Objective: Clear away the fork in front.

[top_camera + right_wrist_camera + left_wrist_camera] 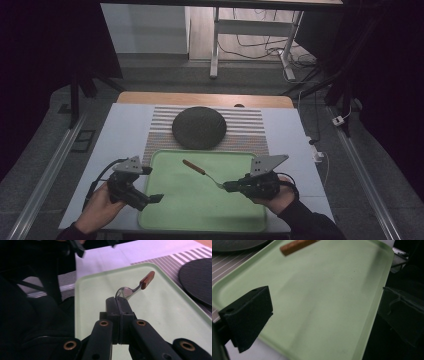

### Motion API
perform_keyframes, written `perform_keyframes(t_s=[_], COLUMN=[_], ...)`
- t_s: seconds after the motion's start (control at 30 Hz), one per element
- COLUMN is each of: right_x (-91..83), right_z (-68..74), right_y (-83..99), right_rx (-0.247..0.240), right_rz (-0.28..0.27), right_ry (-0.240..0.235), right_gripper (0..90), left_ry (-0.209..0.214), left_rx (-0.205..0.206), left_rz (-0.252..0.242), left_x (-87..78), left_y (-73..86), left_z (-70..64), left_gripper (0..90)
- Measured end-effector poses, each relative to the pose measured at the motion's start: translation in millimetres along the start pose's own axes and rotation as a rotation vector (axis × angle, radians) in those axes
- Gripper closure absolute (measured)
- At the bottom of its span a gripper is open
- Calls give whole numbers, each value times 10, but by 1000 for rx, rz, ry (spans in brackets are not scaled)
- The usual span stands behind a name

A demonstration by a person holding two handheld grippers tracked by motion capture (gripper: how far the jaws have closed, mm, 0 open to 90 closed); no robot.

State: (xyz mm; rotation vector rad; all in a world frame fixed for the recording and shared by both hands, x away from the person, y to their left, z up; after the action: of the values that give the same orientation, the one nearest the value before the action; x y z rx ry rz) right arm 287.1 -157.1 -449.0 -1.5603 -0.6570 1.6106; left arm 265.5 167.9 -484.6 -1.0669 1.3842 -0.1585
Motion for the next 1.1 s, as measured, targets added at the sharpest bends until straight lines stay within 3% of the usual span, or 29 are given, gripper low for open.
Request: perform_keyframes(t_s=[0.3, 0.63, 0.73, 0.77, 0.8, 0.9, 1.1], right_x=[41, 52, 61, 64, 65, 64, 61], right_z=[89, 147, 164, 167, 170, 174, 192], right_y=[-40, -89, -96, -98, -99, -102, -113], right_rx=[-35, -45, -52, -54, -55, -59, -78], right_rz=[5, -2, 4, 4, 6, 6, 8], right_ry=[-89, -158, -168, -172, -175, -181, -208], right_gripper=[893, 892, 892, 892, 892, 892, 892], left_ry=[6, 52, 65, 65, 92, 110, 158], left_rx=[126, 294, 346, 346, 389, 440, 519], left_rz=[46, 96, 104, 104, 118, 143, 177], left_x=[277, 465, 495, 495, 513, 546, 599], left_y=[-295, -517, -558, -558, -575, -589, -601], left_z=[1, 21, 17, 17, 6, -12, -62], left_gripper=[0, 35, 101, 153, 206, 320, 520])
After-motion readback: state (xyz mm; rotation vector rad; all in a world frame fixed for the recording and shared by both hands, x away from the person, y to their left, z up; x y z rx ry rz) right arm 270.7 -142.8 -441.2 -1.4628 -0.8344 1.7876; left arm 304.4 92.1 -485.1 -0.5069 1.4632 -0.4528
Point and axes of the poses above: each handheld gripper's, and its own axes: x roughly forward along the jaws, y roughly out of its underside, z roughly to its left, the point moved 4 cm from there along x, roughly forward along the jaws, and after that the axes turned 3 degrees about z, right-handed, at the moved point
